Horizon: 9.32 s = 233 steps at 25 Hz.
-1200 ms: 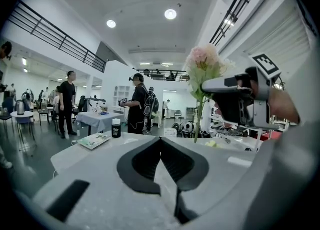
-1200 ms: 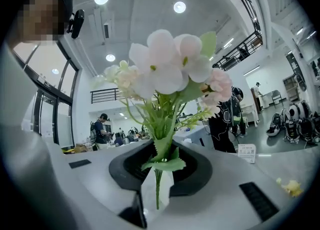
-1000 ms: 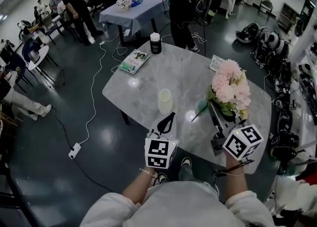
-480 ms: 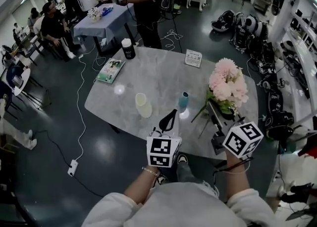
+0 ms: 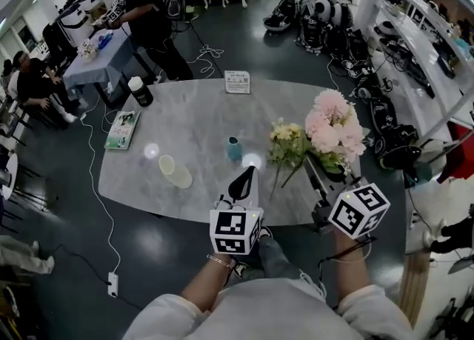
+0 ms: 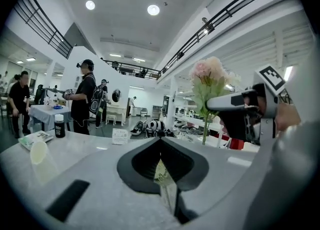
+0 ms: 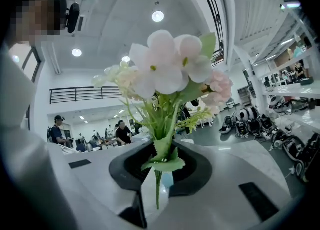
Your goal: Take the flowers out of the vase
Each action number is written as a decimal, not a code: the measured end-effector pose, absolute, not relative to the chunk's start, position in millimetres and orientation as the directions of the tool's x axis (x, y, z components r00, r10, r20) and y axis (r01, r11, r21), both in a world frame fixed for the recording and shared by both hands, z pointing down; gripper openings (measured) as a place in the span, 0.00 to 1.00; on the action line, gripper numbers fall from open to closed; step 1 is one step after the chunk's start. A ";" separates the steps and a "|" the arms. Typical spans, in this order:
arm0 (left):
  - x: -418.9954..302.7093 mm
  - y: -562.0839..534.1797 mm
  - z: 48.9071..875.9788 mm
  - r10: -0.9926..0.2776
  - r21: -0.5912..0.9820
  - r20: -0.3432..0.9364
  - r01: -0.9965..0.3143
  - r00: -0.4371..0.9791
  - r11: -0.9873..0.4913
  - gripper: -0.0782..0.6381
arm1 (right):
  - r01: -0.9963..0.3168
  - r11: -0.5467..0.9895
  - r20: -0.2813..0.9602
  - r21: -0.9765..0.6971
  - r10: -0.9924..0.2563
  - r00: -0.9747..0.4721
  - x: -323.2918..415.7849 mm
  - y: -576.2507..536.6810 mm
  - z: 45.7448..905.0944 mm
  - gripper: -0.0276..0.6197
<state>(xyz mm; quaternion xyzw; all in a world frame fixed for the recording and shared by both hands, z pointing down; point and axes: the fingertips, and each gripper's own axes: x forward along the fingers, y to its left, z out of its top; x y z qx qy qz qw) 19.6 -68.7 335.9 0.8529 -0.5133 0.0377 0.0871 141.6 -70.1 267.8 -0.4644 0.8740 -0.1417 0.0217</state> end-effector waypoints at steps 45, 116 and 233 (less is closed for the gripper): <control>209.8 -103.3 441.3 -0.797 0.144 0.342 -0.865 0.499 -0.480 0.12 | -0.814 0.320 0.432 -0.485 -0.721 -0.541 305.3 -93.0 438.7 0.14; 230.4 -142.6 543.5 -0.761 0.196 0.463 -0.890 0.454 -0.412 0.12 | -0.855 0.130 0.641 -0.502 -0.607 -0.469 323.4 -160.1 580.3 0.28; 57.8 6.5 346.9 -0.836 0.167 0.258 -0.875 0.484 -0.455 0.12 | -0.967 0.097 0.379 -0.234 -0.907 -0.183 201.1 26.1 356.1 0.05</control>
